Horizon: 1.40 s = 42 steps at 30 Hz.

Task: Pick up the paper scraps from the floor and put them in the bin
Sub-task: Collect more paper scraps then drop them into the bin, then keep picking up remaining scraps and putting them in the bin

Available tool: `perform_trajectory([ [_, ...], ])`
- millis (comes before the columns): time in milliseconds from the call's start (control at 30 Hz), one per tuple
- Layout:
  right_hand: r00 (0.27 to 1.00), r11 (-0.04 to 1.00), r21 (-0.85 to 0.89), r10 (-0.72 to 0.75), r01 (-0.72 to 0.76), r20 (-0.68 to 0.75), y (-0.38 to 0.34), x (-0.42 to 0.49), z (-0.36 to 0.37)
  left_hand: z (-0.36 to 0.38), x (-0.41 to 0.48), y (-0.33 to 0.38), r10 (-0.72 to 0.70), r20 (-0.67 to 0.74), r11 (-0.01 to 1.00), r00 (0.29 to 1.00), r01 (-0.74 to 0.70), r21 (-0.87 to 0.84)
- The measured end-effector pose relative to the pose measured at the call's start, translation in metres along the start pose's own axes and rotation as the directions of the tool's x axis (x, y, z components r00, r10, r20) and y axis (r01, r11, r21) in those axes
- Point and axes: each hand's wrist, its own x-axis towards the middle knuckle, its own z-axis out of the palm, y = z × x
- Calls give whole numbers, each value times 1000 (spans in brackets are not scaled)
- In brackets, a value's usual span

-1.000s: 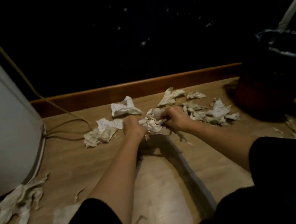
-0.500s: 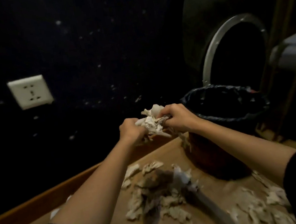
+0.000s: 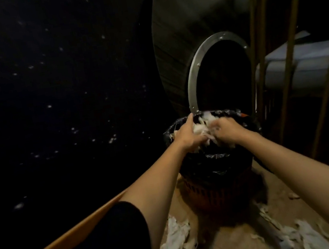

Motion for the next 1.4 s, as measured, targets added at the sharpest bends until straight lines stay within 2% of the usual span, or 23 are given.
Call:
perform_trajectory([
  [67, 991, 996, -41, 85, -81, 101, 10, -3, 13, 0, -1, -10, -19, -102, 999, 995, 22, 32],
  [100, 989, 994, -45, 106, -102, 99, 10, -4, 18, -4, -6, -13, -36, -162, 999, 986, 38, 13],
  [167, 996, 996, -32, 88, -88, -1, -5, -7, 25, -18, -21, -24, -26, -268, 1000, 963, 29, 10],
  [233, 994, 999, -26, -41, 39, -103, -36, -13, 36, -39, -49, -37, 9, -323, 996, 946, 20, 85],
  [300, 972, 977, -30, -213, 211, -102, -79, -23, 54, -65, -84, -55, 0, -354, 991, 935, 46, 122],
  [433, 890, 890, -10, -455, 455, 38, -169, -51, 117, -116, -169, -105, -152, -370, 951, 916, 237, 196],
  [500, 811, 823, 28, -564, 567, 155, -217, -72, 155, -145, -226, -131, -257, -339, 902, 905, 350, 251],
  [600, 623, 697, 87, -684, 712, 378, -295, -114, 203, -185, -329, -160, -438, -284, 793, 853, 516, 325],
  [667, 450, 594, 161, -736, 788, 506, -351, -150, 228, -206, -402, -176, -537, -295, 705, 790, 613, 358],
  [733, 245, 475, 263, -764, 840, 597, -405, -198, 244, -220, -478, -185, -626, -317, 619, 713, 701, 355],
  [800, 55, 380, 363, -751, 851, 658, -450, -253, 257, -227, -550, -190, -707, -309, 542, 636, 768, 341],
  [867, -97, 292, 420, -713, 859, 695, -486, -311, 268, -229, -621, -191, -770, -254, 504, 585, 803, 319],
  [967, -277, 198, 493, -628, 847, 728, -519, -404, 292, -216, -730, -196, -847, -162, 445, 506, 842, 304],
  [1033, -368, 137, 534, -582, 834, 725, -531, -460, 316, -200, -796, -208, -888, -129, 388, 441, 870, 305],
  [1133, -411, 113, 558, -560, 822, 719, -540, -539, 360, -169, -888, -234, -939, -97, 285, 331, 903, 323],
  [1267, -341, 209, 615, -677, 760, 652, -548, -625, 415, -128, -989, -257, -976, -116, 152, 187, 955, 255],
  [1400, -250, 307, 636, -734, 709, 632, -567, -690, 448, -98, -1077, -269, -961, -277, 26, 30, 999, 18],
])
